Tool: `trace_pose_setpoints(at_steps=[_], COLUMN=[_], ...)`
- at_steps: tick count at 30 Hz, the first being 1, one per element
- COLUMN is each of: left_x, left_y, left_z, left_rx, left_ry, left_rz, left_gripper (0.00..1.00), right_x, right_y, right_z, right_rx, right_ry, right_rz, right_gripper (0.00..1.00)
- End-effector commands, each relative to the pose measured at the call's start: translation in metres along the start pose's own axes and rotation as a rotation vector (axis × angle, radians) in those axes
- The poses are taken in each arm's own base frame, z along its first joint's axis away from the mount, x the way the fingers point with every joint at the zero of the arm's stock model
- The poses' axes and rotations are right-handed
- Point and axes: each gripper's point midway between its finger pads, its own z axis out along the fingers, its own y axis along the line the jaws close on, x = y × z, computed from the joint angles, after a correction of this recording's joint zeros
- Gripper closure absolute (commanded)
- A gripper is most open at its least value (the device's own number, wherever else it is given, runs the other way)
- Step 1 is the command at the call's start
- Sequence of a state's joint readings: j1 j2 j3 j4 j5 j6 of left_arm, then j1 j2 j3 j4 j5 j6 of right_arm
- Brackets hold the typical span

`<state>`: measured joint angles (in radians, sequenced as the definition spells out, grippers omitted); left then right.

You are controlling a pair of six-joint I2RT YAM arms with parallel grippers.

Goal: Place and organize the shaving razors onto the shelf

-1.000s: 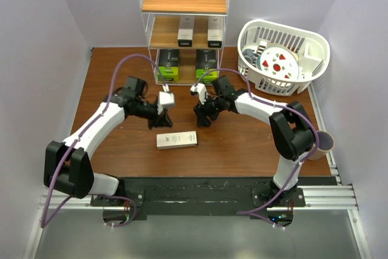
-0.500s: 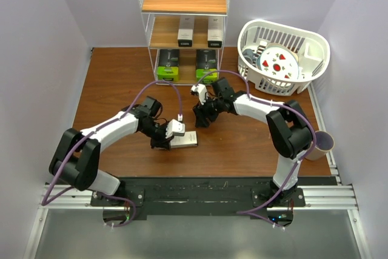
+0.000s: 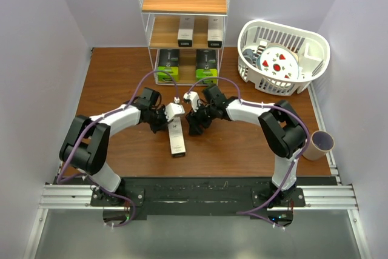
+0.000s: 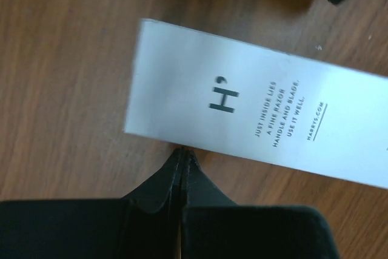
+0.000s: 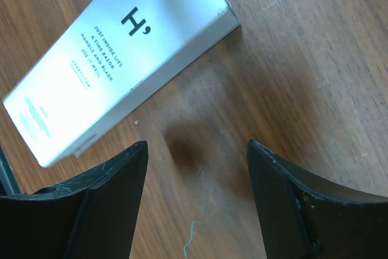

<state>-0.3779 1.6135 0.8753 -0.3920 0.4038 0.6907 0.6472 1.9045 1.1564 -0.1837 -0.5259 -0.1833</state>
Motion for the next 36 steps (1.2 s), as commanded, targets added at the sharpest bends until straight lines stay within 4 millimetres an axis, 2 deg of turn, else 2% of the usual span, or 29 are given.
trace_pose_setpoints(at_steps=[1, 2, 5, 6, 8, 10, 11, 12, 13, 14, 15, 16, 17, 18, 19, 20, 21, 24, 25, 26, 28, 29, 30, 32, 33, 34, 36], left_x=[-0.026, -0.030, -0.024, -0.025, -0.030, -0.043, -0.052, -0.049, -0.062, -0.065, -0.087, -0.092, -0.104, -0.109, -0.108, -0.118, -0.118, -0.122, -0.134, -0.139, -0.148, -0.144, -0.136, -0.106, -0.094, -0.070, -0.059], left_y=[0.019, 0.022, 0.028, 0.032, 0.042, 0.055, 0.059, 0.057, 0.061, 0.054, 0.040, 0.034, 0.044, 0.045, 0.045, 0.049, 0.046, 0.053, 0.058, 0.047, 0.045, 0.028, 0.027, 0.002, -0.002, -0.015, -0.031], left_z=[-0.014, -0.019, -0.030, -0.035, -0.049, -0.063, -0.068, -0.063, -0.068, -0.066, -0.068, -0.069, -0.078, -0.081, -0.078, -0.078, -0.069, -0.068, -0.078, -0.077, -0.089, -0.086, -0.093, -0.079, -0.078, -0.065, -0.058], left_rx=[-0.045, -0.062, -0.095, -0.115, -0.201, -0.292, -0.322, -0.345, -0.339, -0.300, -0.151, -0.094, -0.084, -0.070, -0.058, -0.020, 0.024, 0.014, -0.001, -0.004, -0.104, -0.092, -0.161, -0.150, -0.175, -0.168, -0.142], left_ry=[-0.086, -0.091, -0.068, -0.086, -0.110, -0.165, -0.198, -0.155, -0.165, -0.167, -0.241, -0.282, -0.372, -0.412, -0.419, -0.470, -0.463, -0.453, -0.477, -0.444, -0.415, -0.371, -0.351, -0.246, -0.223, -0.161, -0.142], left_rz=[-0.101, -0.178, -0.286, -0.317, -0.419, -0.496, -0.632, -0.703, -0.747, -0.858, -0.850, -0.842, -0.879, -0.922, -0.997, -1.070, -1.093, -1.054, -1.013, -0.927, -0.833, -0.783, -0.786, -0.806, -0.825, -0.852, -0.874], left_gripper=[1.00, 0.95, 0.22, 0.00, 0.00, 0.00, 0.00, 0.00, 0.00, 0.00, 0.00, 0.00, 0.00, 0.00, 0.00, 0.00, 0.00, 0.01, 0.02, 0.00, 0.00, 0.01, 0.03, 0.08, 0.09, 0.10, 0.10], right_x=[-0.004, -0.007, -0.010, -0.011, -0.010, -0.008, -0.008, -0.004, -0.003, 0.009, 0.007, 0.011, 0.020, 0.022, 0.021, 0.026, 0.027, 0.034, 0.034, 0.037, 0.039, 0.039, 0.042, 0.044, 0.046, 0.046, 0.047], right_y=[-0.003, -0.004, -0.009, -0.010, -0.017, -0.019, -0.025, -0.025, -0.028, -0.033, -0.034, -0.036, -0.041, -0.043, -0.043, -0.046, -0.047, -0.049, -0.049, -0.047, -0.045, -0.043, -0.043, -0.041, -0.041, -0.042, -0.042], right_z=[-0.006, -0.010, -0.019, -0.025, -0.036, -0.051, -0.060, -0.068, -0.074, -0.079, -0.087, -0.091, -0.095, -0.098, -0.104, -0.107, -0.110, -0.116, -0.117, -0.119, -0.122, -0.124, -0.125, -0.127, -0.127, -0.128, -0.129], right_rx=[0.034, 0.044, 0.065, 0.079, 0.105, 0.136, 0.156, 0.177, 0.197, 0.222, 0.240, 0.249, 0.265, 0.276, 0.289, 0.299, 0.307, 0.327, 0.328, 0.330, 0.335, 0.336, 0.337, 0.336, 0.335, 0.339, 0.339], right_ry=[-0.007, -0.017, -0.033, -0.041, -0.052, -0.064, -0.074, -0.080, -0.087, -0.077, -0.097, -0.101, -0.096, -0.099, -0.110, -0.109, -0.112, -0.115, -0.117, -0.118, -0.122, -0.124, -0.119, -0.112, -0.107, -0.106, -0.102], right_rz=[-0.017, -0.018, 0.011, 0.019, 0.036, 0.047, 0.061, 0.071, 0.081, 0.108, 0.113, 0.121, 0.142, 0.142, 0.136, 0.143, 0.145, 0.148, 0.146, 0.146, 0.140, 0.138, 0.139, 0.132, 0.133, 0.135, 0.133], right_gripper=[0.28, 0.28, 0.25, 0.24, 0.21, 0.18, 0.17, 0.15, 0.14, 0.13, 0.11, 0.11, 0.11, 0.10, 0.10, 0.09, 0.09, 0.08, 0.08, 0.07, 0.07, 0.07, 0.07, 0.06, 0.06, 0.06, 0.06])
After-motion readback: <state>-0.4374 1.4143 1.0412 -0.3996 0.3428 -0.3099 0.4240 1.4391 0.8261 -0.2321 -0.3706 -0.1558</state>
